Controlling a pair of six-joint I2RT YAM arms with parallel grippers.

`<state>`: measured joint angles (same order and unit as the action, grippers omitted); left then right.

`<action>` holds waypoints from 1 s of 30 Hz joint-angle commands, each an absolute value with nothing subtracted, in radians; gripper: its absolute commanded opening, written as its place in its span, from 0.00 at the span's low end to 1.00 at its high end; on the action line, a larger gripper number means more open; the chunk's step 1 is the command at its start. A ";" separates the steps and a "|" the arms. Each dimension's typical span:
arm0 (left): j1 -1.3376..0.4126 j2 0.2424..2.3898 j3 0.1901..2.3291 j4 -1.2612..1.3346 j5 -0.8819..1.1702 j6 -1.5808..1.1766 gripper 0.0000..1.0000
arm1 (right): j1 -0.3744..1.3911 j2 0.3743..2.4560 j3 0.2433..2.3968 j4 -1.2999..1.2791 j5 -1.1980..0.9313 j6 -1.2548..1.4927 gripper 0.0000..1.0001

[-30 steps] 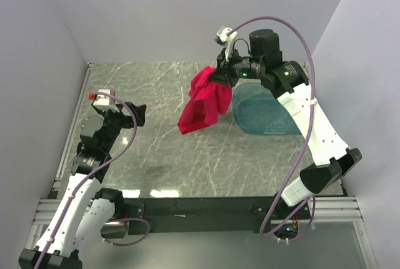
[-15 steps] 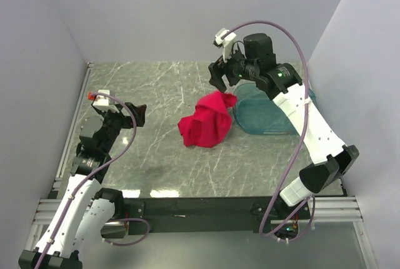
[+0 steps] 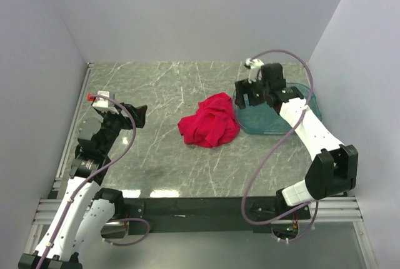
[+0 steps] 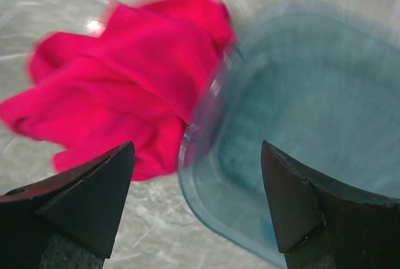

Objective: Fold and stack the t-shirts
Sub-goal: Flatten the tshirt out

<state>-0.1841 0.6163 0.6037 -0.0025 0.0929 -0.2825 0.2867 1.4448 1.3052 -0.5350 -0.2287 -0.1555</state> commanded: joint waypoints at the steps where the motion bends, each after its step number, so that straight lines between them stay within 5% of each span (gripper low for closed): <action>1: -0.187 0.603 0.601 0.052 0.129 -0.279 1.00 | 0.245 1.408 1.185 -0.329 -0.203 0.087 0.87; 8: -0.187 0.607 0.600 0.055 0.146 -0.281 0.99 | 0.253 1.555 1.248 -0.319 -0.089 0.271 0.87; 14: -0.189 0.614 0.603 0.051 0.141 -0.278 0.99 | 0.296 1.828 1.500 -0.480 -0.022 0.207 0.79; 20: -0.189 0.617 0.603 0.052 0.146 -0.278 0.99 | 0.347 1.913 1.517 -0.483 0.178 0.158 0.77; 24: -0.189 0.620 0.604 0.054 0.153 -0.278 1.00 | 0.347 1.936 1.496 -0.486 0.155 0.146 0.68; 26: -0.189 0.618 0.604 0.051 0.152 -0.278 1.00 | 0.348 1.947 1.494 -0.494 0.152 0.124 0.52; 30: -0.189 0.608 0.604 0.051 0.149 -0.278 1.00 | 0.341 1.942 1.505 -0.505 0.196 0.061 0.36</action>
<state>-0.1848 0.6193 0.6033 0.0040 0.1345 -0.2825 0.3496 1.9369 1.4857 -0.4988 0.1326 0.1219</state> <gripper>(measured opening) 0.995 0.417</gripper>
